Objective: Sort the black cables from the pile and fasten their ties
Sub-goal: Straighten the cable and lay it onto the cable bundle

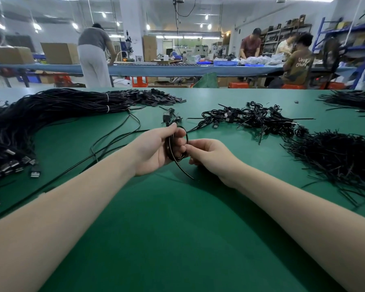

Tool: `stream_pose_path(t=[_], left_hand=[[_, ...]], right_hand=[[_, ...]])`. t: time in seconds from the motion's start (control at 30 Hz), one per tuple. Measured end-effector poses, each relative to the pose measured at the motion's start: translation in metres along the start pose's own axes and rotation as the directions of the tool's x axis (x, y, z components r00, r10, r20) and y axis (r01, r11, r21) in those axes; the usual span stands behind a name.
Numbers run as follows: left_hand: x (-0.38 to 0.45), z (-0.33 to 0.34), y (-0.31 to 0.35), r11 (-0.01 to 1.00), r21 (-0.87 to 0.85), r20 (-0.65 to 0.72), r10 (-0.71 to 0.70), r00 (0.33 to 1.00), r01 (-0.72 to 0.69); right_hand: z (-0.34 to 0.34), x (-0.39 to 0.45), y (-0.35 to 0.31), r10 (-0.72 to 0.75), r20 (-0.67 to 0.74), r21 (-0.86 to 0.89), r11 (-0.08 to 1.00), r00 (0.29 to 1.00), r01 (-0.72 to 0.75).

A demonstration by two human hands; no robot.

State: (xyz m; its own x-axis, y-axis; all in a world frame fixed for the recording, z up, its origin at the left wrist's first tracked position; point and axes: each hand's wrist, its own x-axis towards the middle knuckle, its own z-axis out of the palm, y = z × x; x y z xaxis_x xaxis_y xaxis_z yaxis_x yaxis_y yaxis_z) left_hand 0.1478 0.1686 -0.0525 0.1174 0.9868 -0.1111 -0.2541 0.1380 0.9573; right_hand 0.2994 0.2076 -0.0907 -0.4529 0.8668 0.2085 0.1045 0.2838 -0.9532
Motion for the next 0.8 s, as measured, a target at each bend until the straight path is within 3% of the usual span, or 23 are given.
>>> stream_pose_path(t=[0.07, 0.17, 0.23, 0.33, 0.4, 0.47, 0.57, 0.67, 0.8], left_hand=[[0.001, 0.003, 0.000, 0.997, 0.077, -0.049, 0.036, 0.998, -0.032], [0.005, 0.007, 0.000, 0.940, 0.312, -0.161, 0.196, 0.967, -0.138], [0.007, 0.010, -0.002, 0.917, 0.358, -0.202, 0.259, 0.945, -0.175], [0.006, 0.012, -0.003, 0.962, 0.193, -0.164, 0.227, 0.960, -0.195], [0.003, 0.011, -0.002, 0.984, -0.035, -0.034, 0.173, 0.984, -0.174], [0.003, 0.011, -0.003, 0.978, -0.149, 0.045, 0.155, 0.987, -0.147], [0.004, 0.014, -0.005, 0.978, -0.162, 0.021, 0.135, 0.991, -0.130], [0.005, 0.016, -0.006, 0.986, -0.102, -0.029, 0.133, 0.991, -0.135], [0.006, 0.016, -0.012, 0.983, 0.092, -0.081, 0.166, 0.983, -0.158]], right_hand=[[0.000, 0.000, -0.001, 0.012, -0.011, -0.001, 1.000, 1.000, -0.012], [0.000, -0.001, -0.002, 0.022, 0.000, 0.075, 0.997, 1.000, -0.022], [-0.001, -0.001, -0.002, 0.039, 0.014, 0.158, 0.987, 0.999, -0.041], [-0.005, 0.001, -0.002, 0.058, 0.005, 0.230, 0.971, 0.998, -0.058], [-0.007, 0.001, -0.002, 0.062, 0.006, 0.265, 0.962, 0.998, -0.061], [-0.007, 0.001, -0.002, 0.058, 0.015, 0.254, 0.965, 0.998, -0.059], [-0.003, -0.001, -0.003, 0.051, 0.008, 0.143, 0.988, 0.999, -0.051], [0.000, -0.007, -0.011, -0.008, 0.105, 0.024, 1.000, 0.994, 0.005], [0.005, -0.010, -0.017, -0.106, 0.178, -0.383, 0.908, 0.978, 0.168]])
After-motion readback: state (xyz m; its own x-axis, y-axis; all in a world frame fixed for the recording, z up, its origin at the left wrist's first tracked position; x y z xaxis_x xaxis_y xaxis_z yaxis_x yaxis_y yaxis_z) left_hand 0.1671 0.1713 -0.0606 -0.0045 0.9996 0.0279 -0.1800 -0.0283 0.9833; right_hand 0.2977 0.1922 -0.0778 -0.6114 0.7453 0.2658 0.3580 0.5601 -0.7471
